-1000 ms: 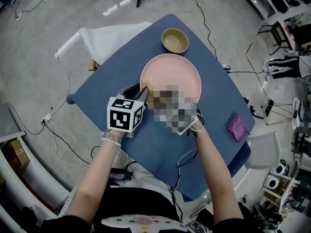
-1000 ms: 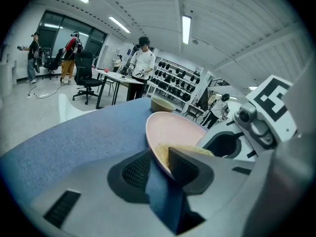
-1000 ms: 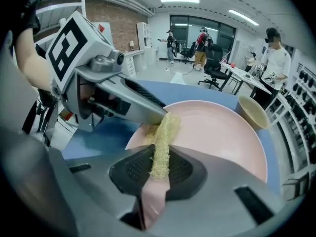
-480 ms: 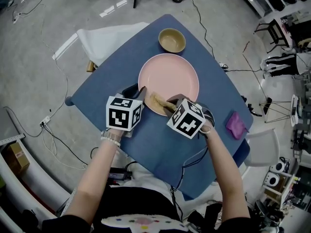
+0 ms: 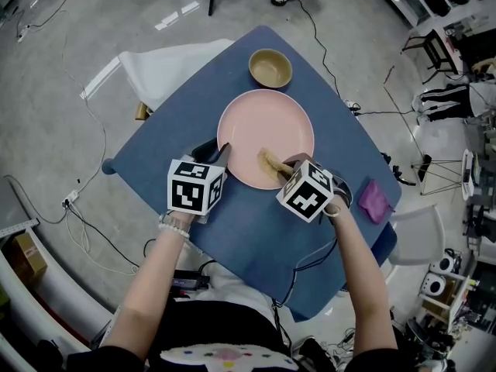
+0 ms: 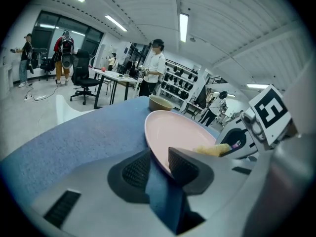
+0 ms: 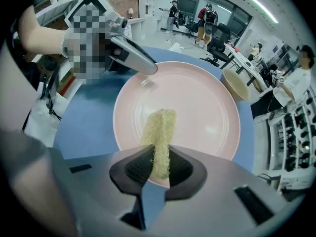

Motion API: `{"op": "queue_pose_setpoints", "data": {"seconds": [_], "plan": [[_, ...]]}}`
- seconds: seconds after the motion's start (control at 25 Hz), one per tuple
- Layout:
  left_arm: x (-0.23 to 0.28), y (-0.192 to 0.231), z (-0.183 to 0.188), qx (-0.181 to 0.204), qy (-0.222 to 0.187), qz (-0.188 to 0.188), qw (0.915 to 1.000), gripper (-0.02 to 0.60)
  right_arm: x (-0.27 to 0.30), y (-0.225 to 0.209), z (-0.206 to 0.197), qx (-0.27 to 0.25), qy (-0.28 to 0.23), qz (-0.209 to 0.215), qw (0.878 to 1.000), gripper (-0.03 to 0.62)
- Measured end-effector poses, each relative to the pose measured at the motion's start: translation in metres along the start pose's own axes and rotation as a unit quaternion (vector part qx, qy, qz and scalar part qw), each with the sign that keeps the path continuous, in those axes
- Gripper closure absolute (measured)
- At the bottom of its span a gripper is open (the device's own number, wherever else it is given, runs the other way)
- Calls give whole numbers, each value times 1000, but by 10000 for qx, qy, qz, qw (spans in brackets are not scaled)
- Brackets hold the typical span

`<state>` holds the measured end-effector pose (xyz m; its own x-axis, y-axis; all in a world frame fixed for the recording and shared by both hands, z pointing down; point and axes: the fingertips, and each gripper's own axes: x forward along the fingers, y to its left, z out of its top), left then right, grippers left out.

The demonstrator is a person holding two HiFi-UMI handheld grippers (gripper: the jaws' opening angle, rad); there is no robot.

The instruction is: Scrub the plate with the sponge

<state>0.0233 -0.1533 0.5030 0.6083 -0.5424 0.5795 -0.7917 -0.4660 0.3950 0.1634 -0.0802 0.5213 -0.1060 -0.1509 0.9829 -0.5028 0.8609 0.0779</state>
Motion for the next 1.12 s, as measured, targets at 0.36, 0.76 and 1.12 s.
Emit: {"op": "queue_pose_setpoints", "data": {"seconds": [0.36,0.76,1.12], "plan": [[0,0,0,9,9,-1,10000,459,3,-49,-20,413,331,-997,9936,534],[-1,0,-1,46,-3,14,10000,459,10,-93,-17,836,210,-1623,9830,534],[-2,1,-1,49,-8,21,10000,459,12,-121,2,1119,-79,-1952,9743,536]]}}
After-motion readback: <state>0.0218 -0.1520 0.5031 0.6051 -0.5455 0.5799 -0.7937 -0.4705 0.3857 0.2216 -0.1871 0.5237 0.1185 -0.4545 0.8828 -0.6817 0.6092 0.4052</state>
